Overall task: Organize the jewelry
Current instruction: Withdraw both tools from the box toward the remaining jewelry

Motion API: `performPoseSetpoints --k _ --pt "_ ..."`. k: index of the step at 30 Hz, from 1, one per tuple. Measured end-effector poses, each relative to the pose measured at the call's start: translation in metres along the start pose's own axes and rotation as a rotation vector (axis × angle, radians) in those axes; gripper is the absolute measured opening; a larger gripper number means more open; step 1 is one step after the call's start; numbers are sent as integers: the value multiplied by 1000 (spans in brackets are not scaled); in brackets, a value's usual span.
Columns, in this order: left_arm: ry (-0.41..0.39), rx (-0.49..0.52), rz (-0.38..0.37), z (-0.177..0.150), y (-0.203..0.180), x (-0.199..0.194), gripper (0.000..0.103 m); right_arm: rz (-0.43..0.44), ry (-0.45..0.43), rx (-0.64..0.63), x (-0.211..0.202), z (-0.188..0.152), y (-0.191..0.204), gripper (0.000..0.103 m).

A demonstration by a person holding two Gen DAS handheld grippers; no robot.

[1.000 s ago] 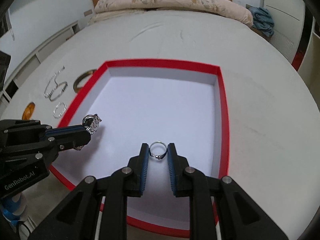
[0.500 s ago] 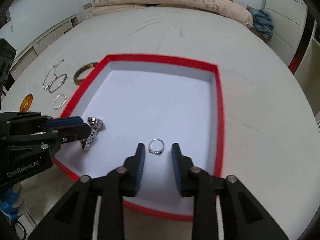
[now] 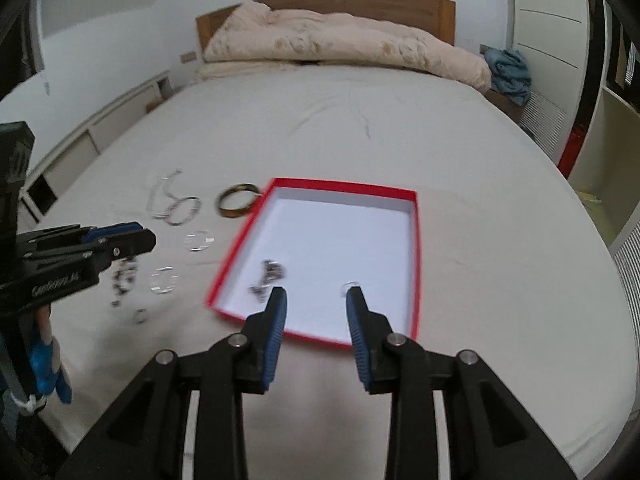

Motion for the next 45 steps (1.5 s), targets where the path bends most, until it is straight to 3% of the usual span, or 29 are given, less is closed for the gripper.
performPoseSetpoints --k 7,18,23,27,36,45 --pt "-49 -75 93 -35 51 -73 27 76 -49 -37 -51 -14 54 30" --pt "-91 -148 154 -95 97 -156 28 131 -131 -121 -120 -30 129 30" --pt "-108 -153 181 -115 110 -183 42 150 -158 -152 -145 -38 154 30" --pt "-132 -171 202 -126 120 -197 43 156 -166 -169 -154 -42 166 30" --pt "-112 -200 221 -136 132 -188 47 171 -157 -166 -144 -45 173 30" --pt "3 -237 194 -142 148 -123 47 202 -43 -144 -75 -54 170 30"
Point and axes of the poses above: each gripper's, at about its wrist camera, not at the fingertips, and x roughly the way its jaws point, y to its left, z to its top, the point moved 7 cm from there along x, roughly the way its jaws point, and after that the axes turned 2 degrees about x, right-handed, at the moved point
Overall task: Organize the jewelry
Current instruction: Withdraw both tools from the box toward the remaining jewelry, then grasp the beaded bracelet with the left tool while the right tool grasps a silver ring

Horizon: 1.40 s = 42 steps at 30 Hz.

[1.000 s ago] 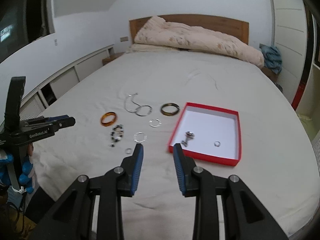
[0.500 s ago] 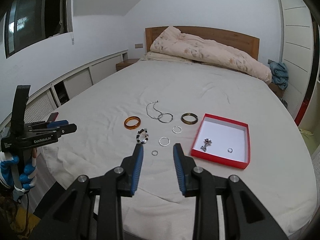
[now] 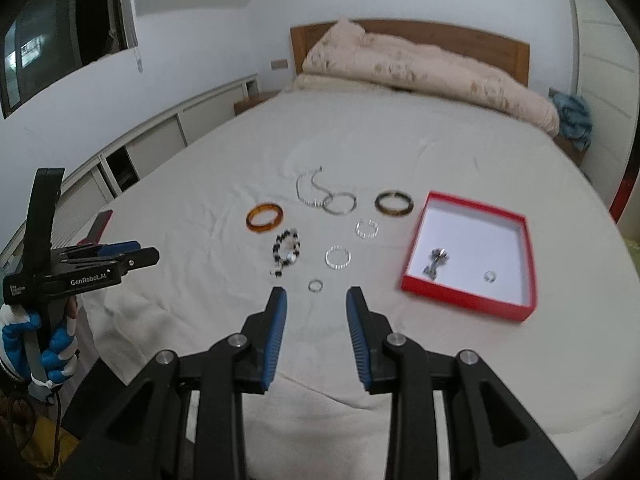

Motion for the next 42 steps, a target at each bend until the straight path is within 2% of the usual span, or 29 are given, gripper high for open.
performPoseSetpoints --k 8,18,29,35,42 --pt "110 -10 -43 10 -2 74 41 81 145 11 91 -13 -7 30" --pt "196 -35 -97 24 -12 144 37 165 248 20 179 -20 -8 30" --pt "222 -64 -116 38 -14 181 34 186 277 6 216 -24 -9 30" --pt "230 -40 -113 45 -21 197 34 179 276 -32 225 -25 -6 29" --pt "252 -24 -117 46 -28 206 34 178 267 -37 228 -26 -11 19"
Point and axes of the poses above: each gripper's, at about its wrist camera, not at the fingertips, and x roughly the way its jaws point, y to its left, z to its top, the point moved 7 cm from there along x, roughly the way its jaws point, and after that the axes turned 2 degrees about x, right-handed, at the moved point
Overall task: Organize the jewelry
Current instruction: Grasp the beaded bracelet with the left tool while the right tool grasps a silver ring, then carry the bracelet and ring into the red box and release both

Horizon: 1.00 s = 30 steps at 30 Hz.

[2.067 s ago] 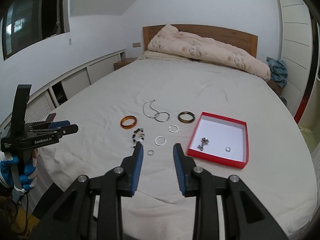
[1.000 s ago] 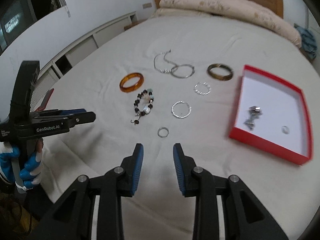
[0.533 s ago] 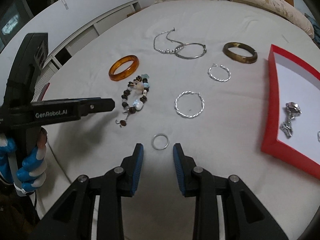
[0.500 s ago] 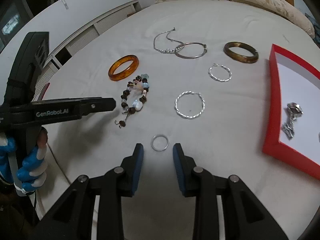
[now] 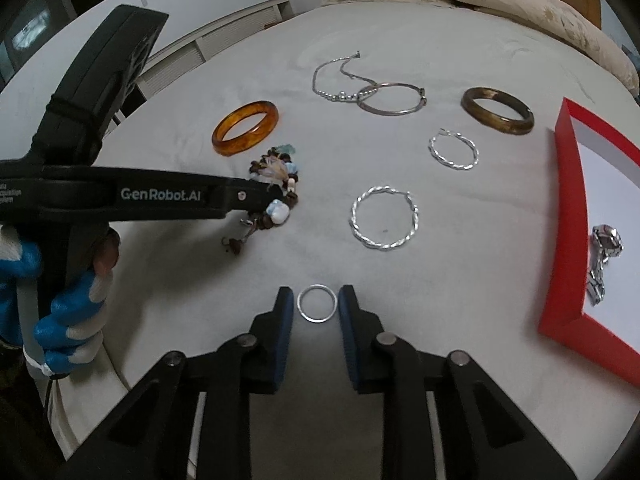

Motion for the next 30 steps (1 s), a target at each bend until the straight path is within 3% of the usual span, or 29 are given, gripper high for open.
performPoseSetpoints --k 4,8,18,30 --pt "3 2 12 2 3 2 32 5 -3 2 1 0 0 19" --pt "-10 6 38 5 5 3 9 6 -3 -2 0 0 0 19" --pt "-29 39 42 -16 -9 -27 8 -19 -38 45 -28 -6 -4 19" --pt "-137 121 24 -20 -55 -102 8 -83 -181 94 -114 -14 -7 19"
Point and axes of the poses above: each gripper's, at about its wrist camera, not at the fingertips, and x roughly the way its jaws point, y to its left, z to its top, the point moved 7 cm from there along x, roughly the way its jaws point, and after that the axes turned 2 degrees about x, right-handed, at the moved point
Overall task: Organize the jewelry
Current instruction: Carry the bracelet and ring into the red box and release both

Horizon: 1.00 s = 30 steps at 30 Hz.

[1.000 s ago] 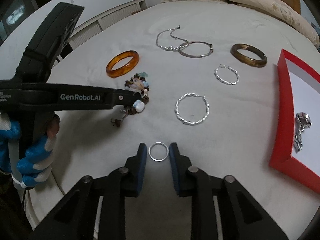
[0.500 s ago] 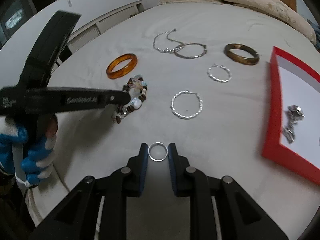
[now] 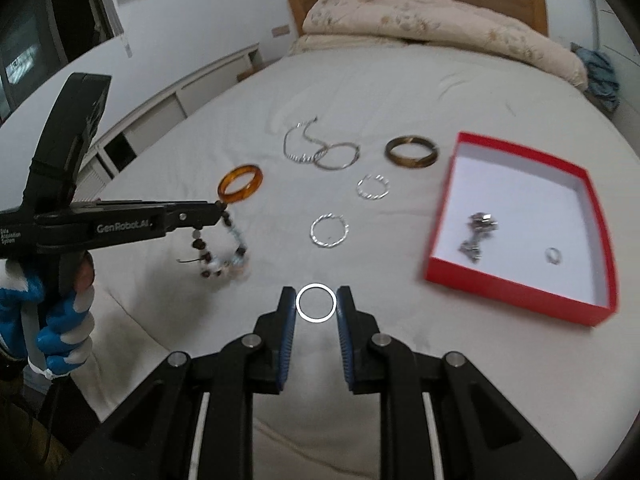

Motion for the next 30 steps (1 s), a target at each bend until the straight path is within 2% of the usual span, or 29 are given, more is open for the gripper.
performPoseSetpoints --k 10,15,23,30 --pt "-73 86 -23 8 -61 -47 8 -43 -112 42 -74 -8 -23 19" --pt "-83 147 -50 13 -99 -53 8 -75 -142 81 -101 -18 -47 19" --pt "-67 249 -112 34 -161 -31 8 -144 -152 144 -115 -22 -107 19" --pt "-43 290 -153 74 -203 21 8 -173 -133 155 -85 10 -161 19"
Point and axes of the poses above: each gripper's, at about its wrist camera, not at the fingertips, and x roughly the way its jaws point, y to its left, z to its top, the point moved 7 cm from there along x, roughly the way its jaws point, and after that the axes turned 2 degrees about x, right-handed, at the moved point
